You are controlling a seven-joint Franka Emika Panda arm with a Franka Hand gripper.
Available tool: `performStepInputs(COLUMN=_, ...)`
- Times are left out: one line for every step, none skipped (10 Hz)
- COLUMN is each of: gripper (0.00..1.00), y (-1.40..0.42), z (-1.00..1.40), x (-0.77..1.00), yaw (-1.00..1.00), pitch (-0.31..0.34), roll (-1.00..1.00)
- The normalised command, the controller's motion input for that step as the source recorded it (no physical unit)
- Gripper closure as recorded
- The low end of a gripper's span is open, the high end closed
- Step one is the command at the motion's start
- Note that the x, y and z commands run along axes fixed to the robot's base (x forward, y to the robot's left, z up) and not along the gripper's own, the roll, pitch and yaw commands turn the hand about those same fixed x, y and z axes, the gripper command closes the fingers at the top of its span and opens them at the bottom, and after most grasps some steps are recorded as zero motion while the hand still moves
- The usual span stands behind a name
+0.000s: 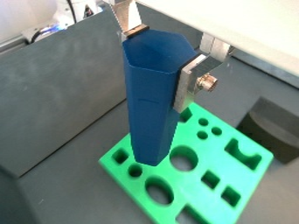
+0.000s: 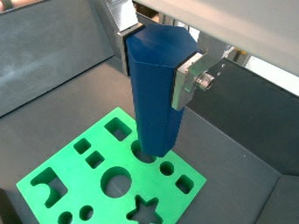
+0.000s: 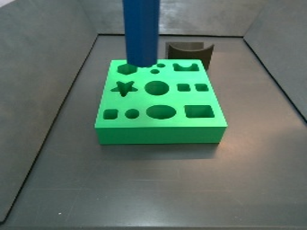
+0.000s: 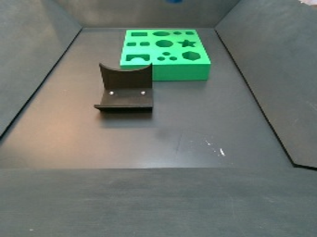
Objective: Insert the hexagon object.
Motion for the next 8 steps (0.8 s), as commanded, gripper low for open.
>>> performStepInputs(gripper=1.0, y=1.0, z=-0.85, x=-0.18, yaw=0.0, pitch=-0.12, roll=0.11)
performStepInputs(gripper=1.0, y=1.0, z=-0.79, x=-0.21, yaw=0.0, pitch=-0.113, roll=0.11)
performStepInputs(gripper=1.0, y=1.0, z=-0.74, x=-0.33, yaw=0.0, pitch=-0.119, roll=0.07)
performStepInputs(gripper=1.0, y=0.99, z=-0.67, x=-0.43, yaw=0.0, pitch=-0.134, roll=0.03)
performStepInputs(gripper=1.0, y=0.84, z=-0.53, x=-0.49, yaw=-0.09, pitch=-0.134, roll=0.03)
performStepInputs(gripper=1.0, y=0.78, z=-0.37, x=-0.38, yaw=-0.16, pitch=-0.064, roll=0.03)
performStepInputs(gripper=1.0, y=0.73, z=-0.03, x=-0.04, yaw=-0.2, pitch=0.0, roll=-0.08)
performStepInputs(gripper=1.0, y=0.66, z=-0.08, x=0.0, yaw=-0.18, pitch=0.0, roll=-0.04)
